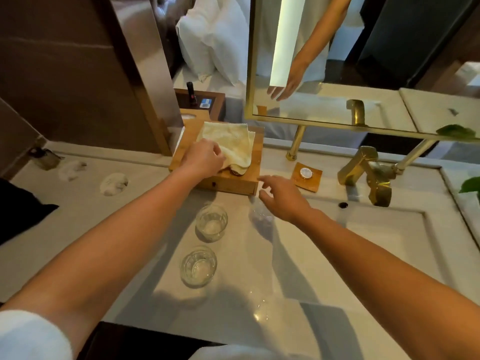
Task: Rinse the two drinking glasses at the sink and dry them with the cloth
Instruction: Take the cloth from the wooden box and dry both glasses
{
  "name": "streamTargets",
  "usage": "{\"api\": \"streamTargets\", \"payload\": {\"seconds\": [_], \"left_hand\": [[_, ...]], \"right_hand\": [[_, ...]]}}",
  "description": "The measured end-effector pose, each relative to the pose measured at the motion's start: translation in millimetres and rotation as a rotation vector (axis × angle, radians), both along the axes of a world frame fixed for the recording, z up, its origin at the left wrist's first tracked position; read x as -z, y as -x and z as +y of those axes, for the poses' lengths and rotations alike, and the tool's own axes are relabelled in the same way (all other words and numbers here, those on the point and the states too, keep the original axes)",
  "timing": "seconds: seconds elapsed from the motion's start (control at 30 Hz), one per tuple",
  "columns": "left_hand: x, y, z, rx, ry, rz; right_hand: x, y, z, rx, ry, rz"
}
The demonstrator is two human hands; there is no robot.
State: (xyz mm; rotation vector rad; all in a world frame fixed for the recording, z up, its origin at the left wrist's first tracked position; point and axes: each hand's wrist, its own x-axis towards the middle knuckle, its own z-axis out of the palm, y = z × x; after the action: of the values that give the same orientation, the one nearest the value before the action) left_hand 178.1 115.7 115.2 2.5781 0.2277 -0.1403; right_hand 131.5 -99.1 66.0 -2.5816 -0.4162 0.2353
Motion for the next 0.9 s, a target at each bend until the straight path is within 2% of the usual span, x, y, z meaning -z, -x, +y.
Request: {"api": "streamTargets", "payload": {"seconds": [0.1,0.17,0.37,0.47,0.53,0.6,0.7,0.77,0.83,0.9], "left_hand": [[7.8,-22.7,12.2,-0.123,0.046,-0.209],[12.3,-36.9,19.3,-0.198,0.055,-0.238],[38.5,-75.7,27.1,-0.277,-0.028,0.214],[49.9,-87.2,28.1,-0.268,-0.002,0.192],[54.8,-90.1,31.4,-0.276,0.081,0.173],[51.3,-89.7,34.2,-0.257,0.345,0.154],[34.7,-80.6,40.0,-0.292,0.865,0.153],[25.8,-65.0,44.7,-0.355,1.198,0.193],[19.3,-42.7,38.0,-0.315,1.494,0.183],[9.6,-23.5,23.5,-0.256,1.652,0.165]], "right_hand": [[-21.6,-47.8,36.3,0.061,0.014,-0.093],[-25.9,-73.3,55.0,0.120,0.040,-0.125],[-3.6,-132.9,89.4,0.318,-0.104,0.117],[1.5,-143.7,99.2,0.481,-0.142,0.193],[2.4,-149.1,103.9,0.632,-0.297,0.327],[-8.6,-149.9,109.0,0.735,-0.565,0.536],[-32.6,-141.4,99.5,0.753,-0.881,0.930],[-35.9,-129.0,85.3,0.643,-1.263,1.144],[-29.0,-109.9,70.7,0.492,-1.638,1.226],[-17.6,-90.9,63.8,0.343,-1.823,1.294]]}}
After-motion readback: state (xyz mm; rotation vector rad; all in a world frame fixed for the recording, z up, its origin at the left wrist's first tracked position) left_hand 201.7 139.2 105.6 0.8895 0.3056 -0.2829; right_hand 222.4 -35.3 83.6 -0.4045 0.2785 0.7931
